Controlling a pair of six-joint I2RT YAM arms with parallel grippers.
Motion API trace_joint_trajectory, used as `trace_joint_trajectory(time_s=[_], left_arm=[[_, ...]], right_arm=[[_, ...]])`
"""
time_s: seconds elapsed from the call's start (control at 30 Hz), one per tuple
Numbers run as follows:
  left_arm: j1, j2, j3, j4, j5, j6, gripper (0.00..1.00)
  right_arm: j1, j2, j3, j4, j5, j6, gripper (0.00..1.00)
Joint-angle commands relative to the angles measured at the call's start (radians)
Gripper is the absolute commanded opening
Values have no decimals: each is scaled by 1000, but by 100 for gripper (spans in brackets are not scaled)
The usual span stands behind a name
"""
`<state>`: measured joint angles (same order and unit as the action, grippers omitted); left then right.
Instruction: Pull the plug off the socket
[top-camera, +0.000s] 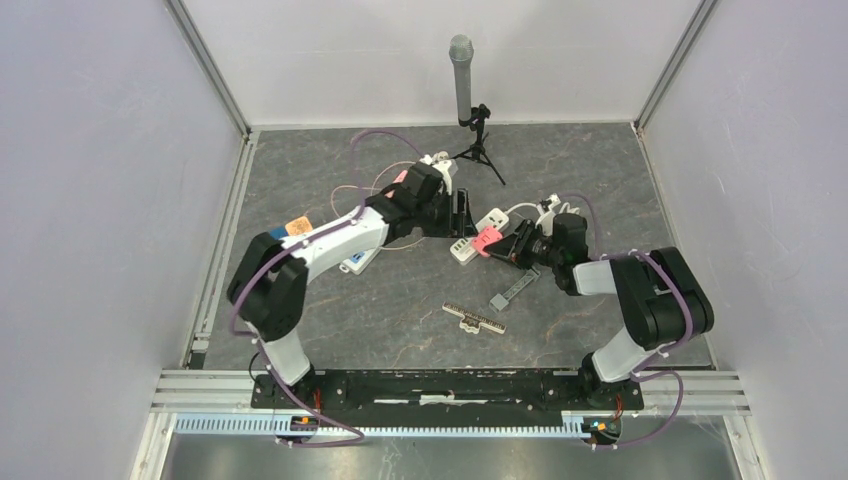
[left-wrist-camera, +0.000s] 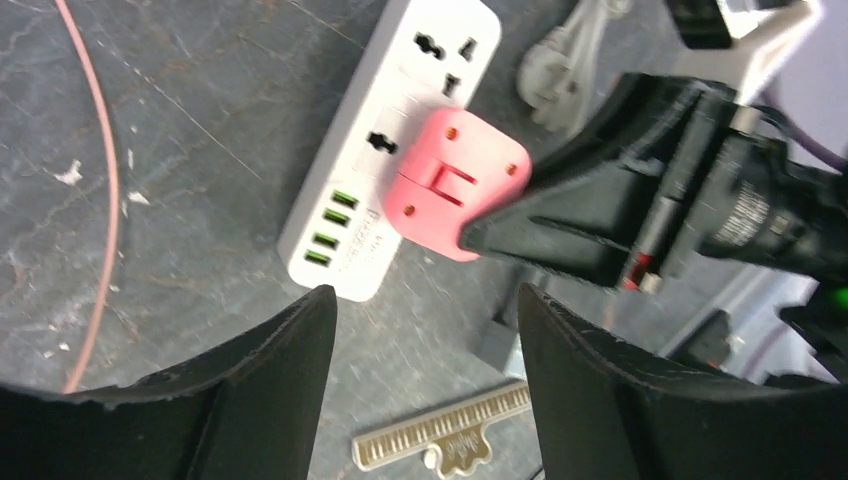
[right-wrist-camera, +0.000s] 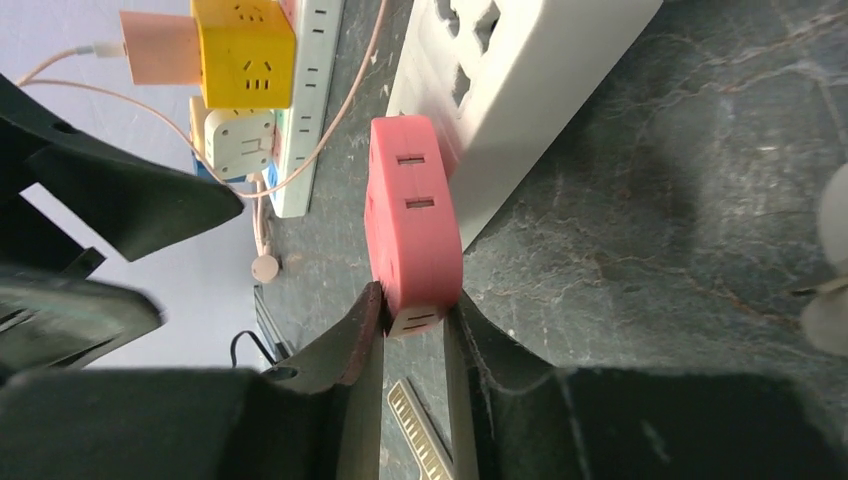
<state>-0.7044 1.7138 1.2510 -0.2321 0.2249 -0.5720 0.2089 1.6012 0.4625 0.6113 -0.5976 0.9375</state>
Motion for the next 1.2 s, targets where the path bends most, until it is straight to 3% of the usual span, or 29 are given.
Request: trace_joint_trajectory(time_s=[0.0, 0.3, 0.47, 0.57, 0.83, 0.97, 1.17], left_arm=[[-20, 123, 132, -87, -159, 92, 71], [-20, 249, 182, -131, -205, 117, 63], [-20, 288, 176, -138, -189, 125, 59], [-21, 291, 151, -141, -185, 126, 57], [-23, 295, 99, -141, -189, 123, 54], [-27, 303, 92, -149, -198, 137, 55], [-29, 306, 69, -158, -215, 141, 55]], right_arm=[[-26, 84, -1, -41, 40, -56, 29], [-66, 153, 22, 37, 8, 1, 43], [-69, 161, 9, 102, 7, 40, 61], [-69, 164, 4, 142, 6, 63, 65], [-68, 181, -22, 282, 18, 138, 61], [-67, 182, -48, 370, 39, 189, 41], [-66, 182, -100, 562, 56, 275, 33]])
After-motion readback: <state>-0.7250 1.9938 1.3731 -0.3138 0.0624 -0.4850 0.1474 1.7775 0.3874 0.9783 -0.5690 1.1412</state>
